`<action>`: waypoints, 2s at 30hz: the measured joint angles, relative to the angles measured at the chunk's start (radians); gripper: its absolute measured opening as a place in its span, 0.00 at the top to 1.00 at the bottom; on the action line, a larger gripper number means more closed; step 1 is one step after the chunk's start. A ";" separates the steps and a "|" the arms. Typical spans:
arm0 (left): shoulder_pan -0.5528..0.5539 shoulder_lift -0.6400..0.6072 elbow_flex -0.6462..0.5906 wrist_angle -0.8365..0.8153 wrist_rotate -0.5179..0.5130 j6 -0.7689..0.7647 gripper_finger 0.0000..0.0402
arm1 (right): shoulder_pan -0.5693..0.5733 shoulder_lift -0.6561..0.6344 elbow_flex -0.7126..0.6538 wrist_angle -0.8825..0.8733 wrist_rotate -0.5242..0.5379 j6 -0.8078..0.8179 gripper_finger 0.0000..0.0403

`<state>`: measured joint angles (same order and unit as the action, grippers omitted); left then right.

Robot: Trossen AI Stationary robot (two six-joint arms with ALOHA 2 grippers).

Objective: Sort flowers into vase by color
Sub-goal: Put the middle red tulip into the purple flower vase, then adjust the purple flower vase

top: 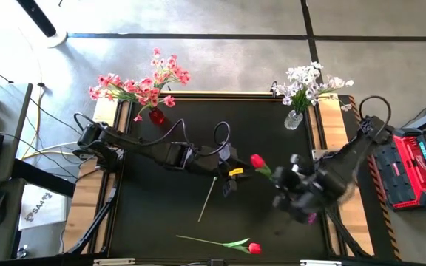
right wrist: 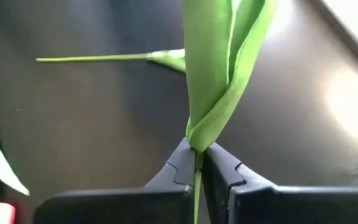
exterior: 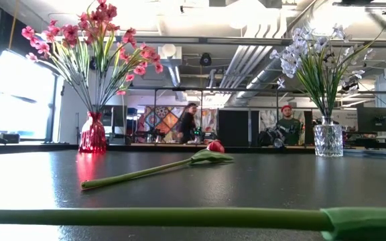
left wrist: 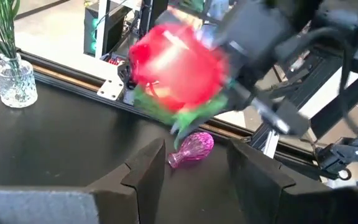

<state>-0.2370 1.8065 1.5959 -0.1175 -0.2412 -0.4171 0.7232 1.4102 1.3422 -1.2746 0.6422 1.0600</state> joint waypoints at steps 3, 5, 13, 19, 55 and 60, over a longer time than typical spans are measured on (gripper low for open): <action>-0.001 -0.007 0.000 -0.083 -0.025 -0.024 0.60 | -0.128 0.001 -0.040 0.141 -0.139 -0.013 1.00; -0.001 -0.030 0.000 -0.196 -0.062 -0.075 0.60 | -0.203 0.002 -0.069 0.244 -0.220 0.024 1.00; -0.009 -0.141 0.000 -0.454 -0.210 -0.156 0.60 | -0.395 0.004 -0.196 0.549 -0.336 0.058 0.91; -0.025 -0.172 0.000 -0.460 -0.243 -0.156 0.60 | -0.447 0.005 -0.295 0.613 -0.471 0.070 0.64; -0.012 -0.170 0.000 -0.461 -0.268 -0.043 0.60 | -0.053 0.004 -0.601 0.413 -0.807 0.305 0.29; -0.006 -0.170 0.000 -0.462 -0.267 -0.034 0.60 | -0.053 0.004 -0.656 0.485 -0.813 0.336 0.41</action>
<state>-0.2426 1.6363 1.5959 -0.5795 -0.5083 -0.4507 0.6704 1.4147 0.6866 -0.7899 -0.1710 1.3962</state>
